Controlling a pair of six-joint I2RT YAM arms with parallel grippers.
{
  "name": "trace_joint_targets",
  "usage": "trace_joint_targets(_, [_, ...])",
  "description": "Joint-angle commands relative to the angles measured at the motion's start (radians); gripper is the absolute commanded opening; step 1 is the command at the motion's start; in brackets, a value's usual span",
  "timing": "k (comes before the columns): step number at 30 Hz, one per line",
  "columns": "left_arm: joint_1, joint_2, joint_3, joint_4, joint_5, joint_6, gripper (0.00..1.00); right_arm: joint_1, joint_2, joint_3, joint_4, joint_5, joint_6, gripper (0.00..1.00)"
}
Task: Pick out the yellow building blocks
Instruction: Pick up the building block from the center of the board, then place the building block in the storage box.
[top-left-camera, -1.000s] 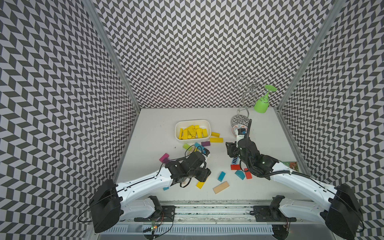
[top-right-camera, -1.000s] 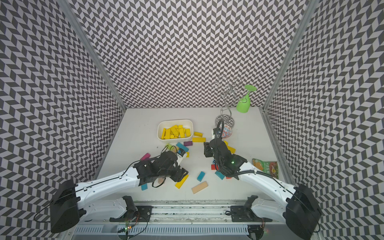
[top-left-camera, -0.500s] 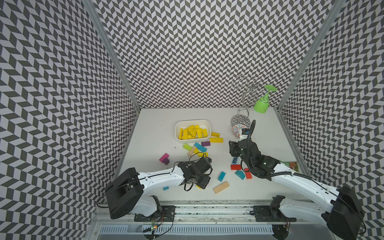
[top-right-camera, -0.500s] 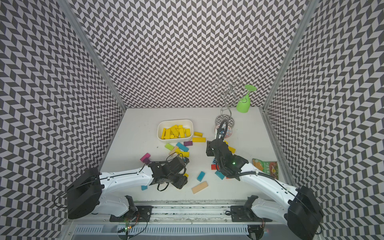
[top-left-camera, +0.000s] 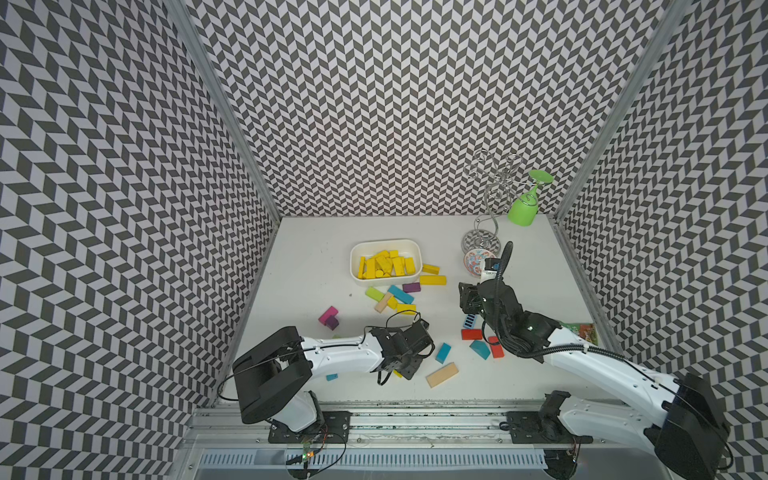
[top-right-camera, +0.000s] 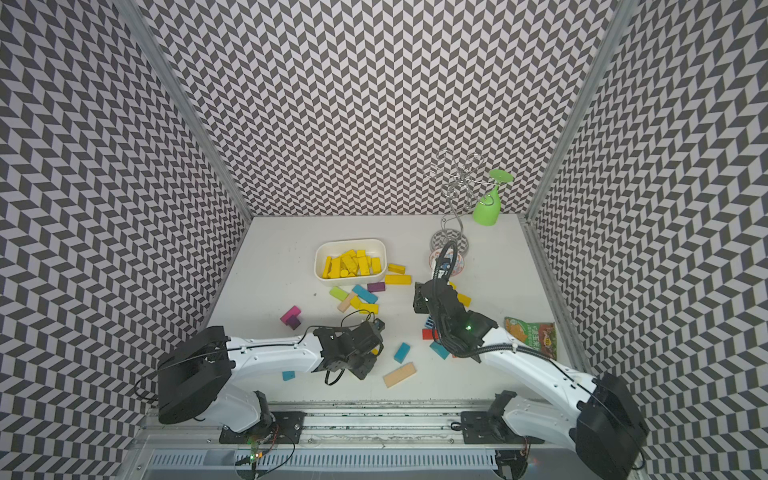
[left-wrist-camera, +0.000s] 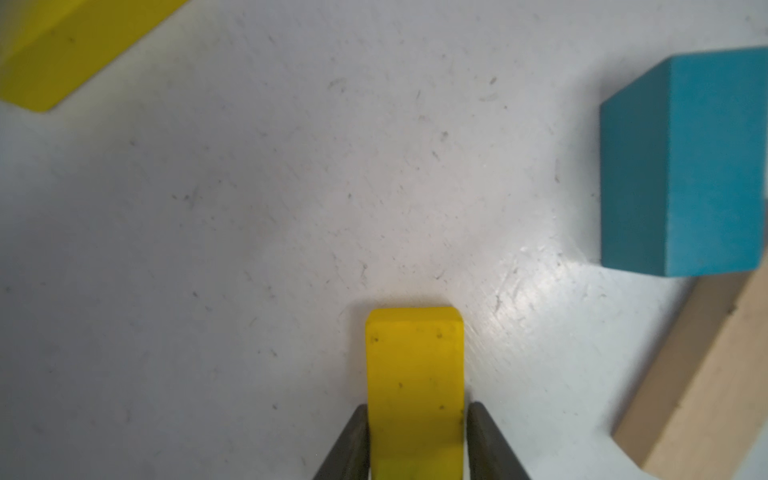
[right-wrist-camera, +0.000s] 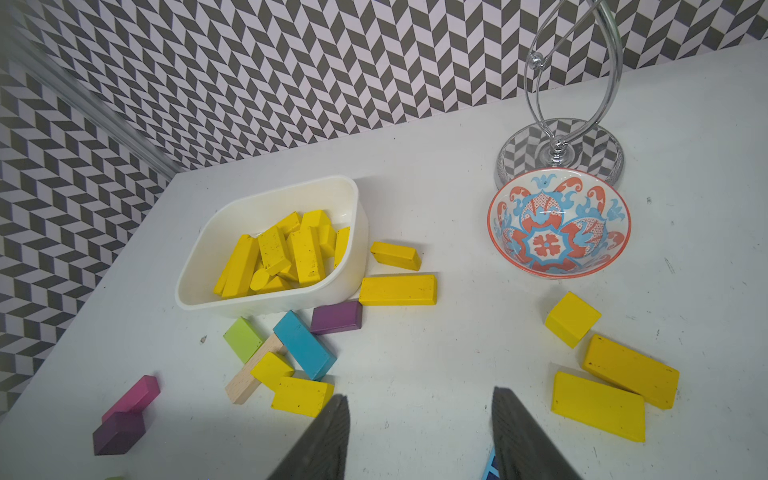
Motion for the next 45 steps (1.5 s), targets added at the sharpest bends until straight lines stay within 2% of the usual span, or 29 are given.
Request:
trace_joint_targets(1, [-0.01,0.033,0.005,-0.027,-0.024,-0.002,0.32,-0.007,-0.016,-0.005,0.017,0.021,0.014,0.56])
trace_joint_targets(8, [-0.011,-0.013,0.037,-0.031,-0.065,-0.029,0.14,-0.014,-0.017,-0.011,0.024,0.022,0.012,0.55])
trace_joint_targets(10, [-0.012,-0.05,0.057,-0.027,-0.081,-0.03,0.01,-0.02,-0.018,-0.013,0.031,0.021,0.008,0.55])
trace_joint_targets(17, [0.013,-0.195,0.145,-0.011,-0.224,-0.046,0.0,-0.046,0.017,0.003,0.063,0.0,-0.011,0.55])
trace_joint_targets(22, [0.182,-0.268,0.192,0.063,-0.216,-0.051,0.0,-0.066,0.048,0.017,0.079,-0.018,-0.024,0.55])
trace_joint_targets(25, [0.321,-0.271,0.195,0.162,-0.148,-0.06,0.0,-0.082,0.064,0.019,0.094,-0.037,-0.025,0.55])
trace_joint_targets(28, [0.459,-0.223,0.228,0.24,-0.046,-0.093,0.0,-0.095,0.084,0.025,0.099,-0.051,-0.028,0.55])
trace_joint_targets(30, [0.513,-0.17,0.27,0.264,-0.028,-0.094,0.0,-0.103,0.094,0.03,0.099,-0.057,-0.027,0.54])
trace_joint_targets(35, [0.591,-0.036,0.366,0.291,-0.013,-0.061,0.0,-0.12,0.107,0.034,0.098,-0.076,-0.02,0.54])
trace_joint_targets(40, [0.674,0.101,0.429,0.337,0.076,-0.066,0.0,-0.132,0.116,0.037,0.099,-0.082,-0.021,0.54])
trace_joint_targets(45, [0.697,0.242,0.499,0.329,0.079,-0.047,0.0,-0.14,0.123,0.043,0.098,-0.073,-0.027,0.54])
